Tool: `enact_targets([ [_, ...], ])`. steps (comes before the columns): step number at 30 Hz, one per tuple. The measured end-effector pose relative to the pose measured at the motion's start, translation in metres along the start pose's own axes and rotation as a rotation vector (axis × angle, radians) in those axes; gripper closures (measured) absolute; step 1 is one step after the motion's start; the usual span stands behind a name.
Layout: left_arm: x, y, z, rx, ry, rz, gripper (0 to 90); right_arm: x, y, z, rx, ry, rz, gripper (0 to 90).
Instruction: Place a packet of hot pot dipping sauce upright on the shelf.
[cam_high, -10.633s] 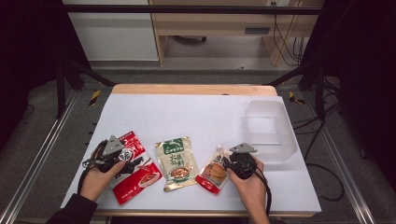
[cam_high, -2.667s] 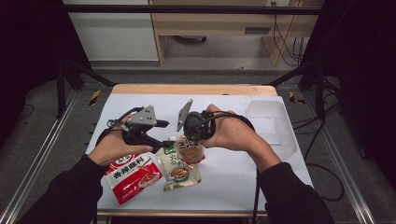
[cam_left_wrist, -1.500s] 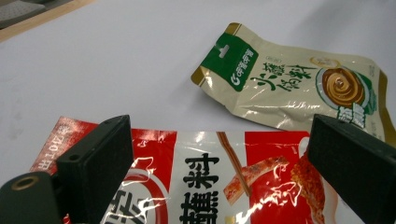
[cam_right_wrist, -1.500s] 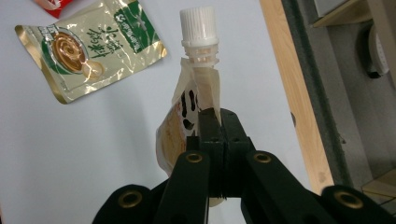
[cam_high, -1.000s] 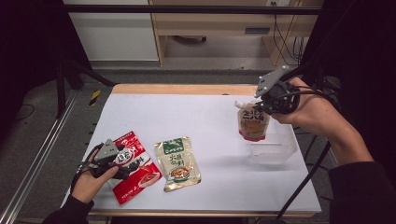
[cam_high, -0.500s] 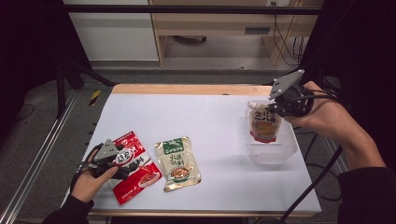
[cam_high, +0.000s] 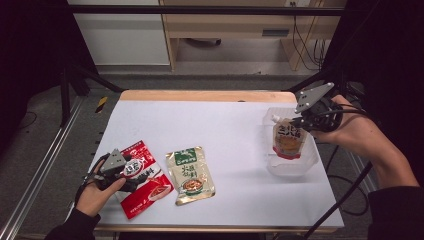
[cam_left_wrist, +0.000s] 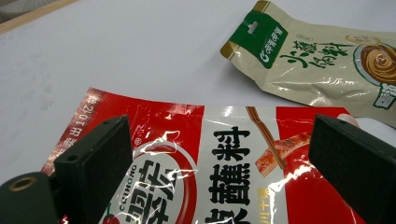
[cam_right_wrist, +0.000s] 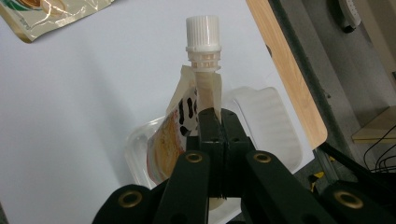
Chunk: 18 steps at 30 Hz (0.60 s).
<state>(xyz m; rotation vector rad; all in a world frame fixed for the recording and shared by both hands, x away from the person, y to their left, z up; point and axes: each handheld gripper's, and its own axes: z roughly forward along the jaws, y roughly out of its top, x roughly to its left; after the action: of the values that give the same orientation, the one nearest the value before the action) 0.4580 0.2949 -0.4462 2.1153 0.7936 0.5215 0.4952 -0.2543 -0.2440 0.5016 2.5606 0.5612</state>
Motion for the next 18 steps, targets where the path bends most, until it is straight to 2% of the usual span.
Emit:
enact_targets([
  [18,0.0,-0.001,0.002,0.009,-0.006,0.002,6.2,0.006,-0.012,0.007,-0.024,0.045,0.012,90.0],
])
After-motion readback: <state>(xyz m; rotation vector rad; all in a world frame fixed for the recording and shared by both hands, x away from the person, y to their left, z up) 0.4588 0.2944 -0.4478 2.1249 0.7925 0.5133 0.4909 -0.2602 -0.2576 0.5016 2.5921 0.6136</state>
